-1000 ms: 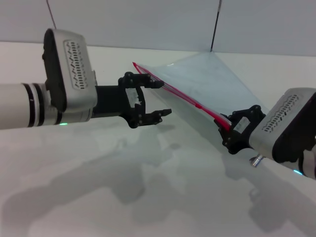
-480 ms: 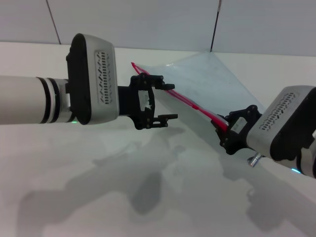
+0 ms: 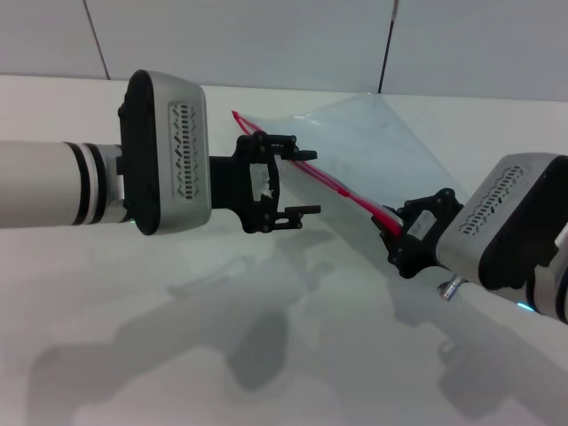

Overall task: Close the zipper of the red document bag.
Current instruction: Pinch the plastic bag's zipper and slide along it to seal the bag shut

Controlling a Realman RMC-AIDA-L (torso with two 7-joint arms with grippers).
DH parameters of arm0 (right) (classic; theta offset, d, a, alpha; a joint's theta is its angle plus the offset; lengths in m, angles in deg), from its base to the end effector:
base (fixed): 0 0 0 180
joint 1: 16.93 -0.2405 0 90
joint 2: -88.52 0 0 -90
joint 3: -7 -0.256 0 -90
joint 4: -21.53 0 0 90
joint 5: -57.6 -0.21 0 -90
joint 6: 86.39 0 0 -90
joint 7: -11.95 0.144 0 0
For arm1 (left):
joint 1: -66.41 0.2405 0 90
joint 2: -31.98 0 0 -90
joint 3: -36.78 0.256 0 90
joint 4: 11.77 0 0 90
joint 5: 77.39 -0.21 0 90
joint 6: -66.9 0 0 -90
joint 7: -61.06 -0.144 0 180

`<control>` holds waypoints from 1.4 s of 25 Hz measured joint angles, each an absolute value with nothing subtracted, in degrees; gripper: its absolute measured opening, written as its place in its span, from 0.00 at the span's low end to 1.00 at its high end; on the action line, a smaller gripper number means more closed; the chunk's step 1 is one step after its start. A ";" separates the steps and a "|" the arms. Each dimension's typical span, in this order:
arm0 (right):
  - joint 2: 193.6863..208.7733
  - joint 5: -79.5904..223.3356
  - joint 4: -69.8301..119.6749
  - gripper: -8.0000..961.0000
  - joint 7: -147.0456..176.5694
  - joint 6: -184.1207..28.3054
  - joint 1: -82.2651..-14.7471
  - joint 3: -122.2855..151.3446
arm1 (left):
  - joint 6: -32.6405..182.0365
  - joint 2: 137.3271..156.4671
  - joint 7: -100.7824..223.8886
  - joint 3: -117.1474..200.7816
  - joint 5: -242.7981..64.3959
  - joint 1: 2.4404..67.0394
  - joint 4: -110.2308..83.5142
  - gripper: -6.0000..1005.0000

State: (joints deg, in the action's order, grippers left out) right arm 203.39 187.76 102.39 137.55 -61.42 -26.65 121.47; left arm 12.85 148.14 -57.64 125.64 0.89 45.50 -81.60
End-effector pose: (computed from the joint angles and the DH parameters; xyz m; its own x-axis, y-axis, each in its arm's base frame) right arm 0.1903 0.3178 -0.0686 0.9801 -0.1464 -0.1343 -0.1985 -0.7459 -0.6357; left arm -0.1771 0.3573 -0.0246 0.9027 -0.4299 -0.0184 -0.3782 -0.7723 -0.5103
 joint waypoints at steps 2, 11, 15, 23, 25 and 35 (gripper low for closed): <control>203.39 187.80 102.81 0.06 137.54 -61.37 -26.65 121.54 | 12.86 148.16 -59.53 125.62 2.13 45.50 -80.67 0.61; 203.51 187.82 104.89 0.06 136.07 -59.44 -26.18 121.60 | 13.43 148.17 -64.14 125.55 5.40 45.11 -77.00 0.60; 203.60 187.78 105.23 0.06 135.50 -59.21 -25.95 121.65 | 14.48 148.17 -64.79 125.62 5.37 45.26 -76.98 0.60; 203.65 187.76 105.71 0.06 135.32 -59.14 -25.80 121.79 | 14.33 148.25 -66.69 126.13 7.27 45.33 -76.84 0.59; 203.66 187.77 105.72 0.06 135.30 -59.14 -25.80 121.79 | 13.99 148.26 -68.83 126.19 9.55 45.48 -76.17 0.59; 203.65 187.77 105.44 0.06 135.26 -59.14 -26.01 121.47 | 13.70 148.26 -72.91 126.20 12.99 46.69 -73.67 0.59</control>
State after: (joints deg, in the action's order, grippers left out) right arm 203.65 187.77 105.44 135.26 -59.14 -26.01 121.47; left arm 13.70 148.26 -72.91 126.20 12.99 46.69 -73.67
